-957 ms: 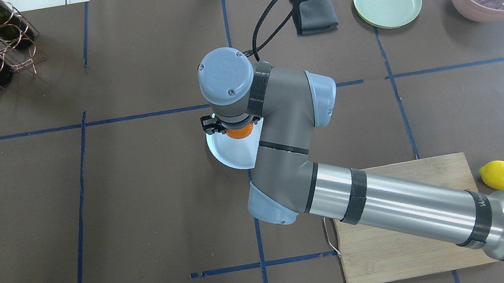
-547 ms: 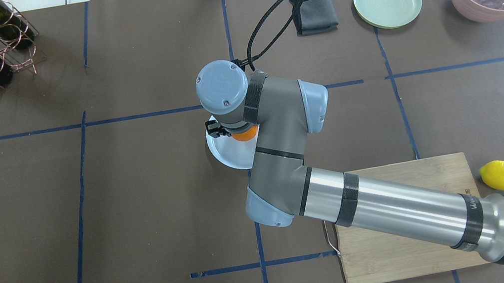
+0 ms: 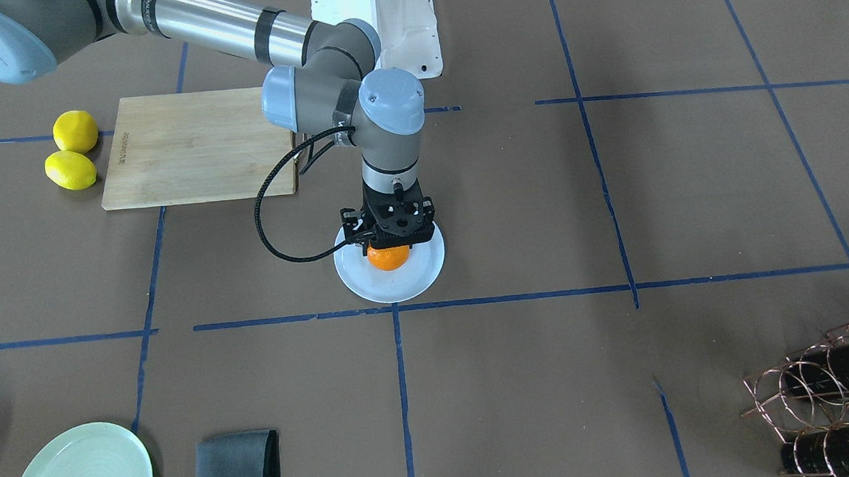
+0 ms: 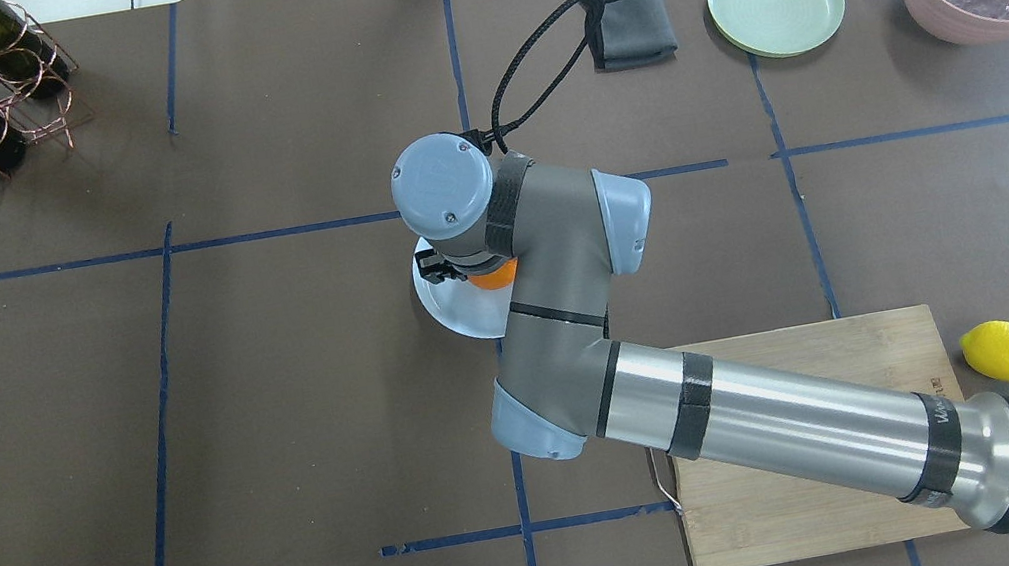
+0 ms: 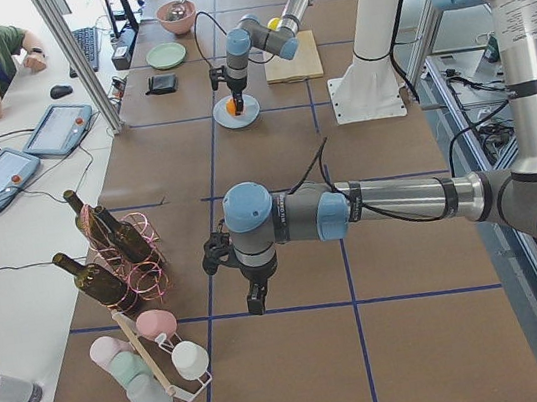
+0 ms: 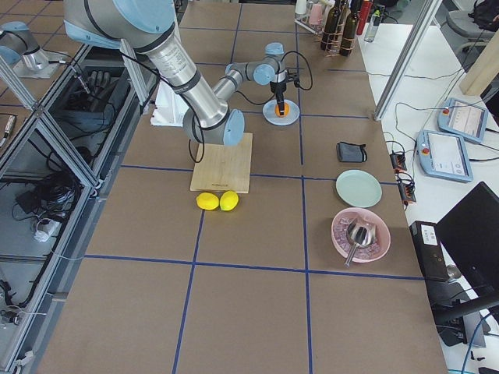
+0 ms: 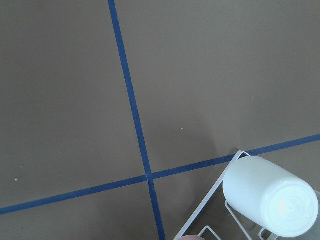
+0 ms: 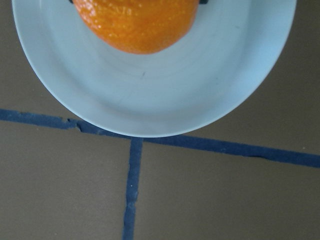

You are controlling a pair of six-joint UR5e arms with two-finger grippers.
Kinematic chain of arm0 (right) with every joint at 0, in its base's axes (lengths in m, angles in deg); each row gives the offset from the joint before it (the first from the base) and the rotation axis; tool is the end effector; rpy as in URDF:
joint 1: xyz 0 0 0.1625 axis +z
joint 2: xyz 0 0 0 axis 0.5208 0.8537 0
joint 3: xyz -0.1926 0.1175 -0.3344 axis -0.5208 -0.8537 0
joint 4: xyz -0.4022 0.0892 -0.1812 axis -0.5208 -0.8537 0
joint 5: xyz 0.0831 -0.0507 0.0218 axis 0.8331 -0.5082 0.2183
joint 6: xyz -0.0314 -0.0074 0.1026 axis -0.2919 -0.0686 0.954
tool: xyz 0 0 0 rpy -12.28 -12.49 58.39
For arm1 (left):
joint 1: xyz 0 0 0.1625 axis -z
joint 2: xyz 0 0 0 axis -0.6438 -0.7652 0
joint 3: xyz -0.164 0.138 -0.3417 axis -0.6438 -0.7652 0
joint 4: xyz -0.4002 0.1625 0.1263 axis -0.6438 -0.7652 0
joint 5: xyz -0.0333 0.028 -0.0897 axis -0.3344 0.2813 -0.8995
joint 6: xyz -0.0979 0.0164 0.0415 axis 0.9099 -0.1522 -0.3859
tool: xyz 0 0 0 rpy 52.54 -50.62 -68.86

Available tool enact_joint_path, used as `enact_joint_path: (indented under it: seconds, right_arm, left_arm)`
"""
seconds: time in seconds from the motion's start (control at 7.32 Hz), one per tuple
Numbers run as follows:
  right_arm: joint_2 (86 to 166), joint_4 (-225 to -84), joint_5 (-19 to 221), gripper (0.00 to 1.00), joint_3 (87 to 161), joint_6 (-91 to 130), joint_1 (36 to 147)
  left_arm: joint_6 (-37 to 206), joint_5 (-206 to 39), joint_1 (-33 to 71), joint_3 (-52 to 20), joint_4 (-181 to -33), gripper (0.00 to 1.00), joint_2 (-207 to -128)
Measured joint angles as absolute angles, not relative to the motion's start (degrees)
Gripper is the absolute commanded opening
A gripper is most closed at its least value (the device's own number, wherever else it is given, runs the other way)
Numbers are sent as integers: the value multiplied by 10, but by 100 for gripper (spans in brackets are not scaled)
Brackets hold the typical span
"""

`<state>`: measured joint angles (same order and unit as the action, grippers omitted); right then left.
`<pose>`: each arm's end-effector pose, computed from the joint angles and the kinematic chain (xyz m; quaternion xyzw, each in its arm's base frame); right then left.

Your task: Pick orange to plate

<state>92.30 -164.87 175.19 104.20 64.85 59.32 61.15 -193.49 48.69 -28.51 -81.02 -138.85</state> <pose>-0.6631 -0.4869 0.1621 0.1056 -0.3270 -0.0229 0.9388 -0.0519 -0.4718 0.6005 0.0577 0.3509 0.0933 0.9300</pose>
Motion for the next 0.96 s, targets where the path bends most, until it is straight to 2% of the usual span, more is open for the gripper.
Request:
enact_joint_path:
  seconds: [0.55,0.96]
  right_arm:
    - [920,-1649,1757,100,1059,644,601]
    - [935,-1697,1849,100,1129,559,699]
  left_arm:
    - [611,-1935,487,-284,-810,100,-1389]
    - [611,-1935,486,-287,-810,100,-1390]
